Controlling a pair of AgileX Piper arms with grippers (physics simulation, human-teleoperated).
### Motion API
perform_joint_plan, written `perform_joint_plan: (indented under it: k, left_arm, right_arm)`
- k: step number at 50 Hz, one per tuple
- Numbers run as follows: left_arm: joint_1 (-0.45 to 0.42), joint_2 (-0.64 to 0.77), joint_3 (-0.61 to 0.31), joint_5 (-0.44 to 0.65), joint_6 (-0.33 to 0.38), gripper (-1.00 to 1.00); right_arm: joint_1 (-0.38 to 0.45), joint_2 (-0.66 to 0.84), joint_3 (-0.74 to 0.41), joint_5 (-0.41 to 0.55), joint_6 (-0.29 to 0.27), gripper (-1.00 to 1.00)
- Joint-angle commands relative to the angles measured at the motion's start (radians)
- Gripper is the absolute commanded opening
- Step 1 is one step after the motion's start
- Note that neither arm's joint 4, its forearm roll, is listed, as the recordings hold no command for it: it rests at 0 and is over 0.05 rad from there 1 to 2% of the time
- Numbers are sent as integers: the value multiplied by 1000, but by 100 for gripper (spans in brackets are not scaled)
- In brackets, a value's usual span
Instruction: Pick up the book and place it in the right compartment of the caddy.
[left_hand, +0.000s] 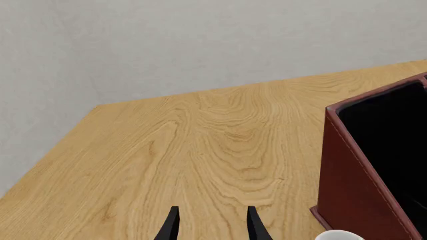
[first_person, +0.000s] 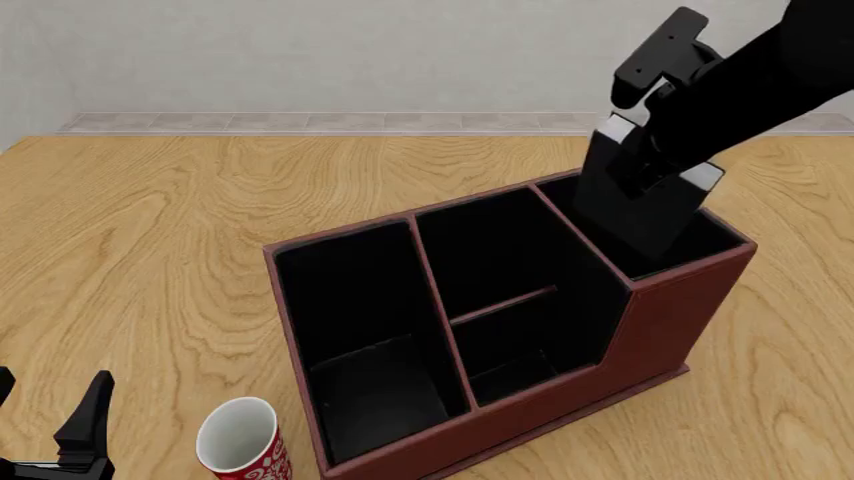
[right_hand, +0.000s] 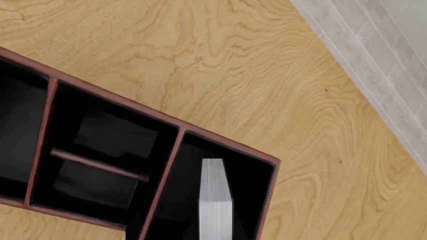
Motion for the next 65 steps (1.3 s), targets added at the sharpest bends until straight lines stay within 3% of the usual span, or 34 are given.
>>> perform_joint_plan:
  k: [1, 38, 65]
  left_arm:
    - [0, 0, 0, 1, 2, 100]
    - [8, 0, 0, 5, 7, 100]
    - [8, 0, 0, 11, 6, 100]
  right_arm:
    - [0, 6, 31, -43, 26, -100]
    - [-3, -3, 209, -183, 84, -100]
    - [-23, 12, 246, -223, 84, -100]
